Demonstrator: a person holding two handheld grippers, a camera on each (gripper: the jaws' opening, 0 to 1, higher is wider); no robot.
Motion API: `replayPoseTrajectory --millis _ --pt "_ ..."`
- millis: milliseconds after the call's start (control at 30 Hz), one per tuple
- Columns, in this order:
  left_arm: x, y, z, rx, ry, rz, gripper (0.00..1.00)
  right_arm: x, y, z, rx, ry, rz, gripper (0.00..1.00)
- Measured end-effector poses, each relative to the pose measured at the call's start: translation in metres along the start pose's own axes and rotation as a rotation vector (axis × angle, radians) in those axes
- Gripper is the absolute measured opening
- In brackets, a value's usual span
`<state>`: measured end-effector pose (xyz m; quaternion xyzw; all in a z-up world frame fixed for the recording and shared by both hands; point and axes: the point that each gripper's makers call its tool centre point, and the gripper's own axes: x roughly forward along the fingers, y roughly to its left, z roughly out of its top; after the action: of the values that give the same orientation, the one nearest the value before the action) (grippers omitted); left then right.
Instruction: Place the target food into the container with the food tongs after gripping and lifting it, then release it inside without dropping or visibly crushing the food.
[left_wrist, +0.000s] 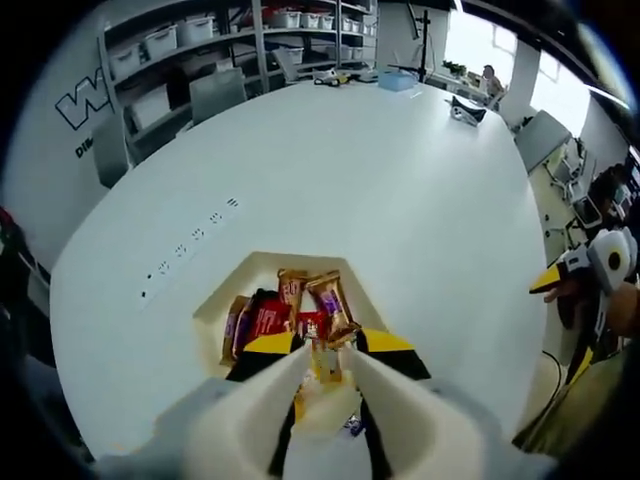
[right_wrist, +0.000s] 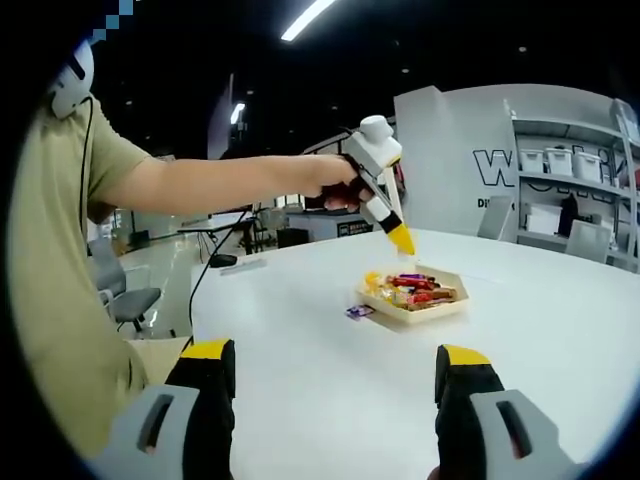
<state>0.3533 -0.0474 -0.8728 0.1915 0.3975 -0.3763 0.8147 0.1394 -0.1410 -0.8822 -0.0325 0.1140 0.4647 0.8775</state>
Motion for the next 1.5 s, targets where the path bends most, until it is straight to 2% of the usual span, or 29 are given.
replayPoseTrajectory --millis 533,933,1500 --pt "-0.005 0.003 0.002 0.013 -0.005 0.011 0.21 0.001 0.002 0.002 -0.005 0.000 0.003 0.81" --pt "-0.008 0.002 -0.004 0.001 0.002 0.017 0.21 0.002 0.004 0.003 -0.011 0.001 0.008 0.81" --pt "-0.001 -0.010 -0.038 -0.021 0.035 -0.013 0.21 0.006 0.006 0.003 -0.008 0.000 0.017 0.81"
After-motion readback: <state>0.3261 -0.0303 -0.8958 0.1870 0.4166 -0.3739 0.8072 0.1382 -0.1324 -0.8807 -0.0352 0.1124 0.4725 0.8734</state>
